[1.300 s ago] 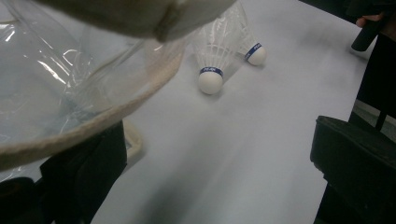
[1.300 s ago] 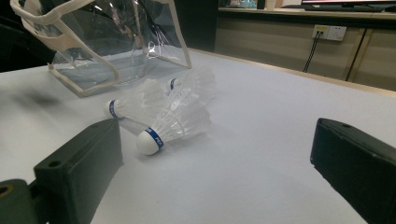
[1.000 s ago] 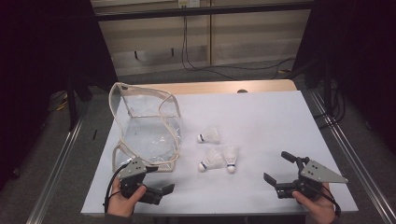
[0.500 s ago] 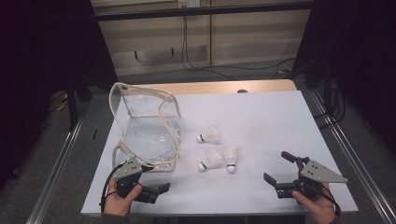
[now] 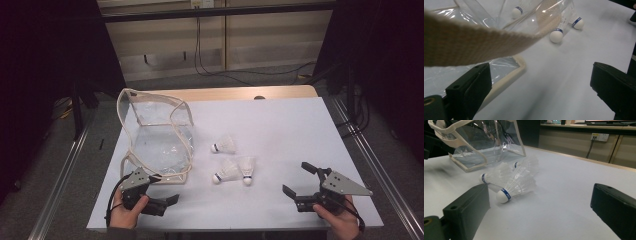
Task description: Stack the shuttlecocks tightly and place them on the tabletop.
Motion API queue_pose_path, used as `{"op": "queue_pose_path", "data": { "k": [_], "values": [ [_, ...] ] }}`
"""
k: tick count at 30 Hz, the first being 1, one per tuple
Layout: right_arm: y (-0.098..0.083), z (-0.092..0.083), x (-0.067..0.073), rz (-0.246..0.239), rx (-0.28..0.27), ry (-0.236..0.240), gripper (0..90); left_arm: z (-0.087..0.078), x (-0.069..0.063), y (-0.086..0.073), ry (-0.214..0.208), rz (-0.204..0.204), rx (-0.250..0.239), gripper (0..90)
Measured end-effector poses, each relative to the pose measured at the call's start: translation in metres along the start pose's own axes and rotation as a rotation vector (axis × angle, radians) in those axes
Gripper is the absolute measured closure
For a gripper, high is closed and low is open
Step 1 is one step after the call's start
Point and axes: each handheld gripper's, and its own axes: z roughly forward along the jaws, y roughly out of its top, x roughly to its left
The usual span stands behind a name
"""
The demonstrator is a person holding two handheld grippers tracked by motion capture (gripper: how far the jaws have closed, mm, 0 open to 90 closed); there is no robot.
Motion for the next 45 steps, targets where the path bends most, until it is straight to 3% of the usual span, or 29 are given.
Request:
{"op": "queue_pose_path", "data": {
  "k": [25,45],
  "values": [
    [0.003,0.006,-0.007,-0.011,0.028,-0.023,1.5,0.000,0.008,-0.003,0.012,0.011,-0.022,3.8],
    [0.007,0.024,-0.013,0.011,0.062,-0.011,1.6,-0.001,0.015,-0.003,0.037,0.009,-0.023,3.9]
  ]
}}
